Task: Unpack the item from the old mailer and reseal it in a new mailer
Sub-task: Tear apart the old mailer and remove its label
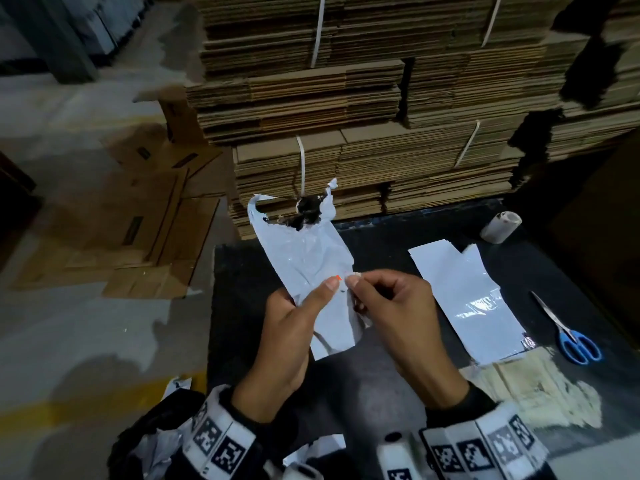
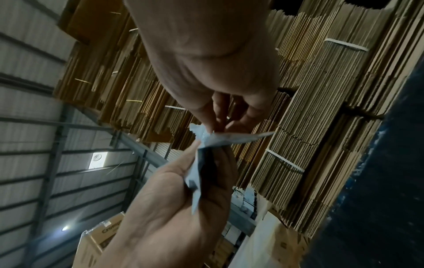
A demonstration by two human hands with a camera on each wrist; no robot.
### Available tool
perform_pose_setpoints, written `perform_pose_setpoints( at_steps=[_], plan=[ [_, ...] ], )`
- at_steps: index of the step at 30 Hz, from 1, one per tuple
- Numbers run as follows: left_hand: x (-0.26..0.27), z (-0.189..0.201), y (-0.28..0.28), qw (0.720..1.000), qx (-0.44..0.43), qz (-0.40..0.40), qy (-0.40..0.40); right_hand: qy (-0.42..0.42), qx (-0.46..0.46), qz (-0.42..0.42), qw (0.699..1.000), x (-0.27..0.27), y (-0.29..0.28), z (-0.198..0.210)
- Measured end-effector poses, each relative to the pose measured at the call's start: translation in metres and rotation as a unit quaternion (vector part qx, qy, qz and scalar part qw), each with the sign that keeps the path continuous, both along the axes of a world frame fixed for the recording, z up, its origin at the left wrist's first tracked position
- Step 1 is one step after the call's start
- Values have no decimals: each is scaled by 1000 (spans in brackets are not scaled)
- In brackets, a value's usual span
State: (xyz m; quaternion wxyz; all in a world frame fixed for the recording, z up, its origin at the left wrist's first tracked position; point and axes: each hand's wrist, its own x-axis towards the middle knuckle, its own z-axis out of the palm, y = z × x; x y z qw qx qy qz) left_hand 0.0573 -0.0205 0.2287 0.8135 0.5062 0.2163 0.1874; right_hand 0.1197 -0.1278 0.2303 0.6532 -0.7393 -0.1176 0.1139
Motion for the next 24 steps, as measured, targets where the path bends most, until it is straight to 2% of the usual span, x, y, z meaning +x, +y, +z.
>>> perform_pose_setpoints(
  at_steps=[5, 8, 16, 24],
  plan=[
    [-2, 6, -7, 997, 75, -1, -22, -102, -67, -17, 992, 0, -1, -4],
    [-3, 5, -4, 994, 106, 2, -12, -118, -84, -3, 989, 3, -5, -3],
    [-5, 1, 0, 997, 46, -61, -28, 32, -26, 70, 997, 12, -19, 6],
    [-5, -1, 1, 994, -42, -101, -22, 189, 101, 107, 971, 12, -27, 10]
  ],
)
